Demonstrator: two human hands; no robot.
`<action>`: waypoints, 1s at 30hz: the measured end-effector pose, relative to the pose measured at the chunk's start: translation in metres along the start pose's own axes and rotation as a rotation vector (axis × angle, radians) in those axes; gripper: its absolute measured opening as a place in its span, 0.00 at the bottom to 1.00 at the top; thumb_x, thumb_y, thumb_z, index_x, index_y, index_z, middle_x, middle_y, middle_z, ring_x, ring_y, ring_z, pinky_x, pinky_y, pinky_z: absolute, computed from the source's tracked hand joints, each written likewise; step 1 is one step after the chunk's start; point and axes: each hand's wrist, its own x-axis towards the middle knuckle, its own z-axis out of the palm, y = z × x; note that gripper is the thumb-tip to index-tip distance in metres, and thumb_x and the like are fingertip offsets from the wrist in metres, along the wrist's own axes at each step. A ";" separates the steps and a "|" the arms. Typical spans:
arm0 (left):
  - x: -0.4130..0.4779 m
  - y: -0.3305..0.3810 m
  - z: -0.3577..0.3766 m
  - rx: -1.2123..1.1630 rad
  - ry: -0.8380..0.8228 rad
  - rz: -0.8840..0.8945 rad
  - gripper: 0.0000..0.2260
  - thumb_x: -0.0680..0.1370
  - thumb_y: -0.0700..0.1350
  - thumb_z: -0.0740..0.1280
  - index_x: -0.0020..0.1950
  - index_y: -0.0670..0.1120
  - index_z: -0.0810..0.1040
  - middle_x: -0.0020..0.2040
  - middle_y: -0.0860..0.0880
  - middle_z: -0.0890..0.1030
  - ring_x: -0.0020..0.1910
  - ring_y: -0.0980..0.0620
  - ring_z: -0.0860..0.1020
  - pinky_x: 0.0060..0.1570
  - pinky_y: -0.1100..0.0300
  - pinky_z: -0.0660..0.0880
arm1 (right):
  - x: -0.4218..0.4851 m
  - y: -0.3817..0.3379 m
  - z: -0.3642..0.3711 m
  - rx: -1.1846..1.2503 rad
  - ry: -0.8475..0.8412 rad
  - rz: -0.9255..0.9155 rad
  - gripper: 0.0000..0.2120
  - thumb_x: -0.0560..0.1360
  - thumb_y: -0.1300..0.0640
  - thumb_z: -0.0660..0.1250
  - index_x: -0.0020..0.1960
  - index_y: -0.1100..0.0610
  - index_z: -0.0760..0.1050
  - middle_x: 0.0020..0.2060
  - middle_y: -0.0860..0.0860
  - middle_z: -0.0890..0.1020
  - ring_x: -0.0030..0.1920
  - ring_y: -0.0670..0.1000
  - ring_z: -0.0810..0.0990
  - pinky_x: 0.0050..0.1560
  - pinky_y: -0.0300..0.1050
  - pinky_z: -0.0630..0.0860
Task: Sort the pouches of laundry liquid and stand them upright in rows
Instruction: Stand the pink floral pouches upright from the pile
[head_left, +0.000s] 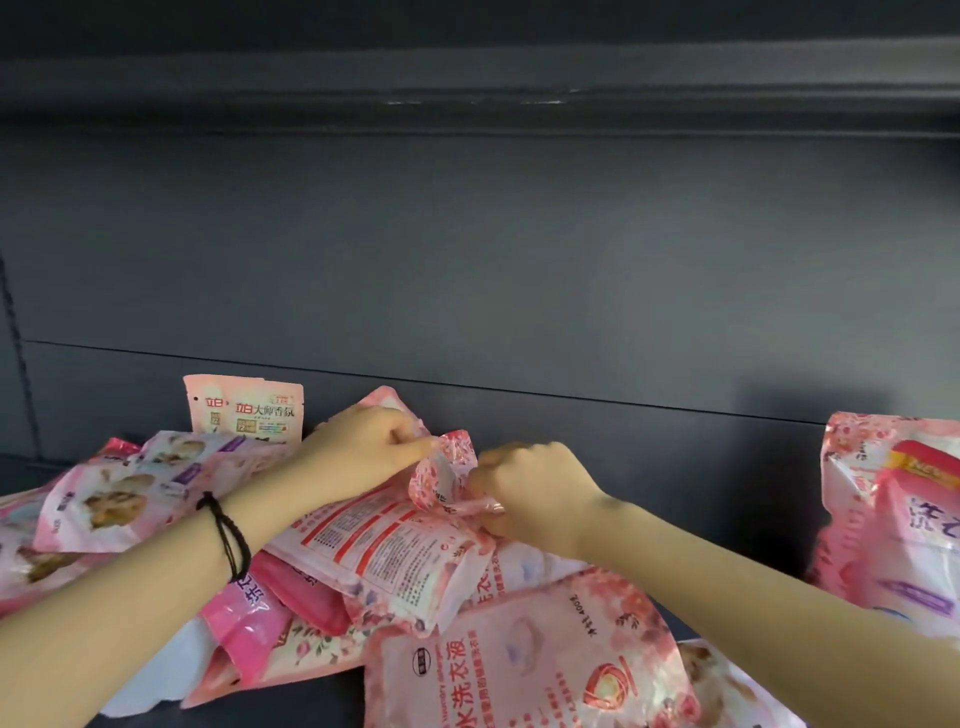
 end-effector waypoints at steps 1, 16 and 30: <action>0.002 0.000 0.002 -0.014 -0.017 -0.034 0.23 0.77 0.62 0.61 0.31 0.45 0.69 0.32 0.56 0.72 0.40 0.53 0.78 0.39 0.59 0.67 | 0.001 0.001 0.001 -0.012 0.018 0.008 0.06 0.74 0.52 0.62 0.42 0.54 0.75 0.40 0.48 0.76 0.42 0.55 0.76 0.33 0.42 0.61; 0.002 0.059 -0.020 -0.708 -0.184 -0.274 0.17 0.72 0.55 0.72 0.45 0.40 0.83 0.38 0.44 0.86 0.39 0.48 0.85 0.41 0.55 0.81 | -0.037 -0.016 -0.047 -0.113 0.325 0.179 0.15 0.53 0.63 0.75 0.21 0.57 0.68 0.20 0.48 0.64 0.21 0.53 0.55 0.27 0.32 0.48; -0.018 0.089 -0.091 -0.918 -0.088 0.031 0.04 0.78 0.37 0.66 0.49 0.37 0.78 0.39 0.42 0.85 0.38 0.49 0.85 0.33 0.63 0.80 | -0.054 -0.037 -0.085 0.481 0.425 0.280 0.19 0.70 0.36 0.65 0.34 0.51 0.79 0.32 0.44 0.81 0.33 0.45 0.78 0.34 0.48 0.76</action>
